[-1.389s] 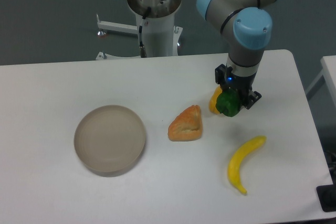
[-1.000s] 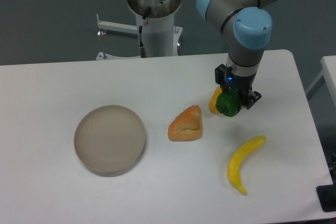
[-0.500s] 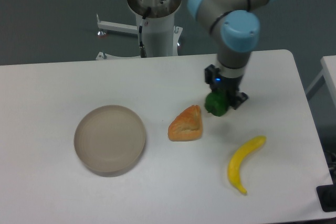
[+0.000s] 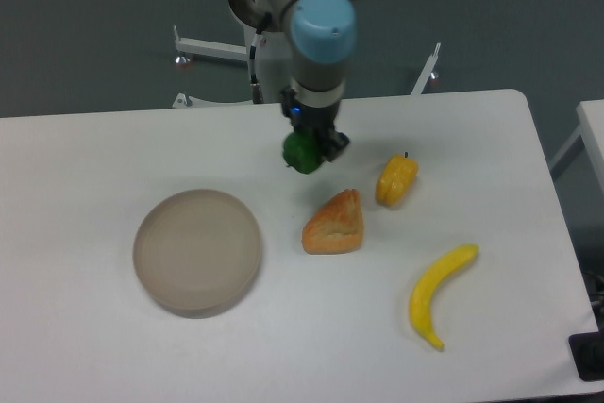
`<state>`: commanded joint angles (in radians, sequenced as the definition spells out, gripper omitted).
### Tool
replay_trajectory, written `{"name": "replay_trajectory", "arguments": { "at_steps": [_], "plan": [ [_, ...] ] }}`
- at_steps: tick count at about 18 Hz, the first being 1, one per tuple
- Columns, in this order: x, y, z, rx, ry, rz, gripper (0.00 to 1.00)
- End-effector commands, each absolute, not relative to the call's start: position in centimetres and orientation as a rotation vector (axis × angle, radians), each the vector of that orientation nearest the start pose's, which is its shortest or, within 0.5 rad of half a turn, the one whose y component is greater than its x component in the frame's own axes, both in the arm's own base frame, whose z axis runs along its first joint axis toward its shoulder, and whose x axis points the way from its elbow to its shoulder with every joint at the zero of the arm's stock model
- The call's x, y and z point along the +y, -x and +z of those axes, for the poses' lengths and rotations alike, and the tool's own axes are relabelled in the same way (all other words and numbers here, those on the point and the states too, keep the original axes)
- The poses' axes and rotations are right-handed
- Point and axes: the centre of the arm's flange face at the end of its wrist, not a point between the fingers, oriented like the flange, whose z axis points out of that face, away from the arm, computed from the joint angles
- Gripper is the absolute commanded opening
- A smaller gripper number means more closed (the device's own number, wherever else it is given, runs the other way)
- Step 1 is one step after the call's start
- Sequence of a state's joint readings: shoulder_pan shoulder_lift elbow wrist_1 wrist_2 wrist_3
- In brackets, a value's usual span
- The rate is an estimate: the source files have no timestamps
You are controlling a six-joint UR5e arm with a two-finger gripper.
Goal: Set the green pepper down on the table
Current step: 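Lower the green pepper onto the table beside the plate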
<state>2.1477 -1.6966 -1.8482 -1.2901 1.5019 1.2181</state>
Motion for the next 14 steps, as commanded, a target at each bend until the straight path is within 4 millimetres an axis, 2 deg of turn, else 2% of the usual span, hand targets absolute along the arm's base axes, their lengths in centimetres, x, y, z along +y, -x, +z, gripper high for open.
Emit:
{"name": "replay_trajectory", "arguments": {
  "at_steps": [2, 4, 11, 12, 13, 14],
  "plan": [
    [49.3, 14.1, 29.7, 0.978, 3.012, -0.285, 0.18],
    [49.7, 13.2, 28.7, 0.987, 3.021, -0.309, 0.21],
    [51.3, 9.3, 26.6, 1.024, 3.044, -0.335, 0.44],
    [51.6, 9.3, 26.4, 1.024, 3.041, -0.329, 0.47],
    [52.1, 9.5, 26.3, 1.021, 3.031, -0.307, 0.53],
    [52.4, 9.5, 26.3, 1.019, 3.019, -0.282, 0.7]
  ]
}}
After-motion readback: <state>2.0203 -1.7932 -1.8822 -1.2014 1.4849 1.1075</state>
